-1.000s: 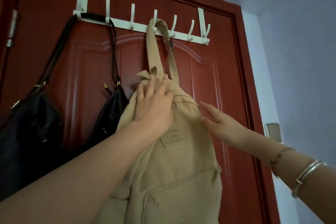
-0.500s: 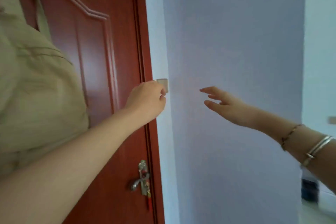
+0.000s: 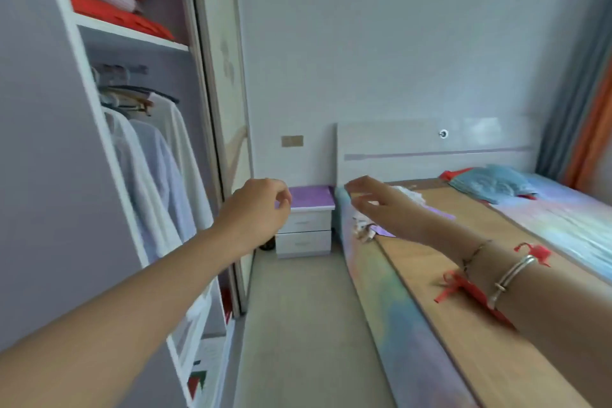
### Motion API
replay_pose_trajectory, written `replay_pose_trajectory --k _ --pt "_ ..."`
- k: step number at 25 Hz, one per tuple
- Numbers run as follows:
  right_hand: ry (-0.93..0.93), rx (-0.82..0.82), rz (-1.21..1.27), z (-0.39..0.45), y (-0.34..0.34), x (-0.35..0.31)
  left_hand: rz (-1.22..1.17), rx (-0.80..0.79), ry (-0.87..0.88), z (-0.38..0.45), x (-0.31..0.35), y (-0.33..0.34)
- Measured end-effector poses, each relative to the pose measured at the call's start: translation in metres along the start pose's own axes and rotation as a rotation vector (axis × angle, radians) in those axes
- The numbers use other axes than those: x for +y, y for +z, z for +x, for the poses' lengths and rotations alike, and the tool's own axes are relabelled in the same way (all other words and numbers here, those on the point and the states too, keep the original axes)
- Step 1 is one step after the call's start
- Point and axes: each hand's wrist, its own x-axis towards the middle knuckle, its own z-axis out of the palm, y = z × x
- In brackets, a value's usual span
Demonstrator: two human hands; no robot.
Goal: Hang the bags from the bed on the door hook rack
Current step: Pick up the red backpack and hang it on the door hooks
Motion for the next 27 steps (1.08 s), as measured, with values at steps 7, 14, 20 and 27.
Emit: replay_pose_trajectory --k 7,14,20,27 --pt "0.371 0.167 -0.079 0.022 -0.051 0.21 -0.114 -0.299 0.23 0.15 0.062 0.209" --pt "0.809 0.325 -0.062 0.03 -0.085 0.349 -0.17 -0.63 0.362 0.266 0.094 0.376" --pt "1.052 0.434 -0.073 0.005 -0.131 0.454 -0.22 -0.8 0.449 0.32 0.157 0.484" --pt "1.201 0.504 -0.003 0.025 -0.193 0.654 -0.156 -0.949 0.412 0.382 0.246 0.661"
